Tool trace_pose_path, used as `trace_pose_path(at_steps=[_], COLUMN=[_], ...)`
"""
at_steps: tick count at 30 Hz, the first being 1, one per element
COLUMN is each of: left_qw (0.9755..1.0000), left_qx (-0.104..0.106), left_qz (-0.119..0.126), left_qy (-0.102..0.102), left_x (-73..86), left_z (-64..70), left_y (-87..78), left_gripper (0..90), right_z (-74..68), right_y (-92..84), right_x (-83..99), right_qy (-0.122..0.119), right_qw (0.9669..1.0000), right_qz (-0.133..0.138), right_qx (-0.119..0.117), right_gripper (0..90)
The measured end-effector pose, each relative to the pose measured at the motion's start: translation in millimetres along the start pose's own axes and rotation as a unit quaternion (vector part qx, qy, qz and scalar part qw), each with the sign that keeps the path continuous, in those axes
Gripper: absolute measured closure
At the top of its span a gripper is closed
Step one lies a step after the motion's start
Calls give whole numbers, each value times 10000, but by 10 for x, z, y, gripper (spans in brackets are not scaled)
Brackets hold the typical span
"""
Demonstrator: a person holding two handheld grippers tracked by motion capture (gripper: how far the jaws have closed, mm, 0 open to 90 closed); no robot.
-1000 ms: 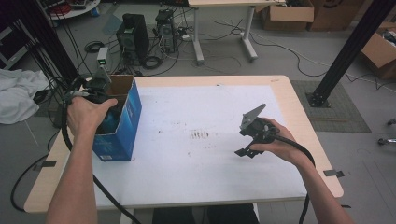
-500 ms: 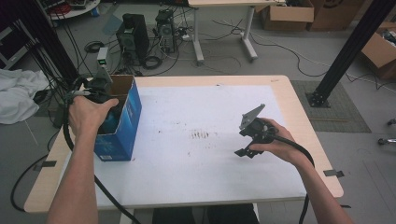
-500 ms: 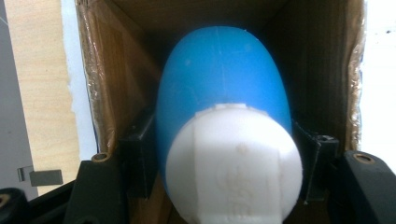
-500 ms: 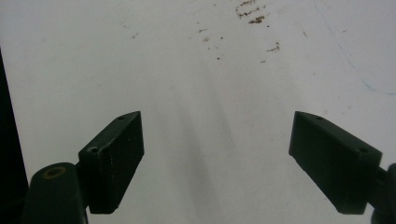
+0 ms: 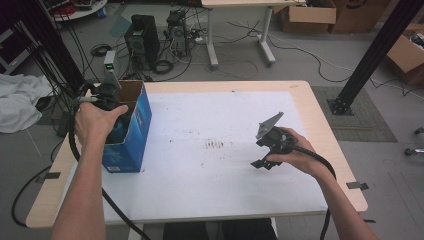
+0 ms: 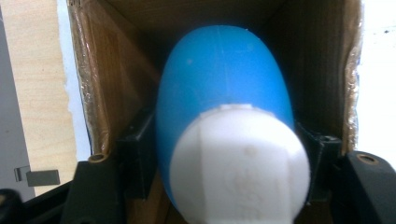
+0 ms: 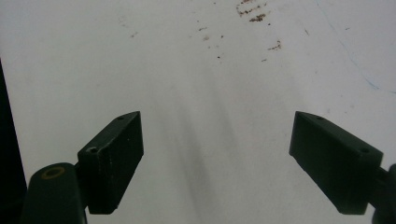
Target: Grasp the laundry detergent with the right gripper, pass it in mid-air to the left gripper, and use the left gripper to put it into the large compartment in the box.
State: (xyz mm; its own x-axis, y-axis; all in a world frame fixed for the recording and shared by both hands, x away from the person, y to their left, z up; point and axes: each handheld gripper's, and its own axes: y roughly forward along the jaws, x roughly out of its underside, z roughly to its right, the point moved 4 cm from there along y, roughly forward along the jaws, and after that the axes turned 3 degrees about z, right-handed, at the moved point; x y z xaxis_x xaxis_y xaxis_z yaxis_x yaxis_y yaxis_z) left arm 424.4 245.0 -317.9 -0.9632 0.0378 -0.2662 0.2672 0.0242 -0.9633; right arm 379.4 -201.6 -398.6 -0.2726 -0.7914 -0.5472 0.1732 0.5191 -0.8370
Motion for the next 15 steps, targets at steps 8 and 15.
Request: trace_pose_path(at_steps=[8,15], left_qw=[10000,10000], left_qx=[-11,-8], left_qz=[-24,2], left_qy=[13,9], left_x=[5,4], left_z=[-1,-2], left_y=[6,-9], left_gripper=[321,312], right_z=[2,-1], right_y=[7,12], right_x=[14,8], right_qy=[20,25], right_qw=[10000,10000], right_qz=[-9,-10], right_qx=[-12,-17], right_gripper=[170,169])
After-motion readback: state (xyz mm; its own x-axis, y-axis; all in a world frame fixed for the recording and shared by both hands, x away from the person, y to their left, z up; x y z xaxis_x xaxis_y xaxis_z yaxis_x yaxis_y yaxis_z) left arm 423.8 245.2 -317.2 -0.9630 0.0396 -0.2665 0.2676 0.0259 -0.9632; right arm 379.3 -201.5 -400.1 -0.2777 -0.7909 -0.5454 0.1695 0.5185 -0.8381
